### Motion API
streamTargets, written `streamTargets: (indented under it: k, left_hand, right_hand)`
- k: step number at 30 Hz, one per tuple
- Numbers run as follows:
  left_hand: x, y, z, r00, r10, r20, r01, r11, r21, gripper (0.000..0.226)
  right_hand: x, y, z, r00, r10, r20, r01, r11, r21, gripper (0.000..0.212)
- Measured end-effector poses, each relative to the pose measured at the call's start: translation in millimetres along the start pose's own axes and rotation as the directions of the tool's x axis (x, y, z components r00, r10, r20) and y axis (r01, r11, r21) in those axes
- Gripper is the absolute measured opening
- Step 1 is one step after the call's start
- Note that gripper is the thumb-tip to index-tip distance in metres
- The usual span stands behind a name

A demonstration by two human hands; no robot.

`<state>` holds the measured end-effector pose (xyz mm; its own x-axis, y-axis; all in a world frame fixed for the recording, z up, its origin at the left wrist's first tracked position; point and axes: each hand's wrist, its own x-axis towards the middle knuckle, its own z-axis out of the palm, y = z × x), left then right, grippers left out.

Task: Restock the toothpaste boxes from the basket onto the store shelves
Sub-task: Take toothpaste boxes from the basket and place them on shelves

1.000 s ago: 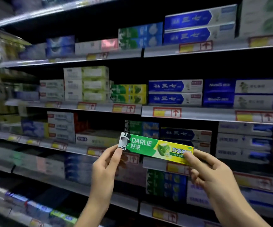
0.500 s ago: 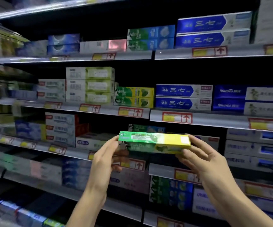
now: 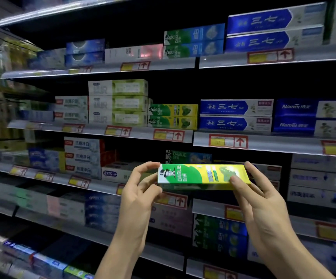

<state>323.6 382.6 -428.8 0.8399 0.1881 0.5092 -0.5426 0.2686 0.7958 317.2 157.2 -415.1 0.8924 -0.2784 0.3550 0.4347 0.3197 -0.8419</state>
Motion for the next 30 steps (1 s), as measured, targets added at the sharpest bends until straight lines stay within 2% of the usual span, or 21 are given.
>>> streamTargets:
  k: [1, 4, 6, 11, 17, 24, 27, 30]
  left_hand:
    - [0, 0, 1, 1.000, 0.002, 0.008, -0.002, 1.000, -0.013, 0.043]
    - [1, -4, 0, 1.000, 0.009, 0.022, -0.007, 0.997, -0.079, 0.038]
    - [2, -5, -2, 1.000, 0.013, 0.019, -0.011, 0.993, -0.119, 0.040]
    - [5, -1, -5, 0.996, 0.051, -0.067, -0.057, 0.994, -0.094, 0.030]
    - [13, 0, -5, 0.977, 0.018, -0.212, -0.050, 0.989, -0.143, 0.033]
    - [62, 21, -9, 0.957, 0.105, -0.271, -0.072, 0.989, 0.127, 0.028]
    - [104, 33, -9, 0.946, 0.185, -0.267, -0.115, 0.959, 0.257, 0.027]
    - [154, 42, -10, 0.939, 0.243, -0.242, -0.137, 0.913, 0.384, 0.025]
  right_hand:
    - [0, 1, 1, 1.000, 0.013, -0.005, -0.013, 1.000, 0.012, 0.103]
    - [-1, 2, 2, 0.998, 0.020, 0.056, -0.024, 0.998, 0.065, 0.064]
    - [-1, 1, 1, 0.996, 0.030, 0.082, -0.035, 0.997, 0.066, 0.053]
    - [1, -1, 3, 0.999, -0.010, 0.048, 0.011, 1.000, -0.013, 0.074]
    - [5, -10, 20, 0.993, -0.109, 0.038, 0.113, 0.981, -0.160, 0.051]
    - [34, -31, 51, 0.961, -0.267, 0.071, 0.275, 0.904, -0.328, 0.047]
    - [56, -41, 70, 0.935, -0.345, 0.082, 0.349, 0.853, -0.388, 0.035]
    - [86, -48, 88, 0.914, -0.399, 0.077, 0.389, 0.803, -0.452, 0.035]
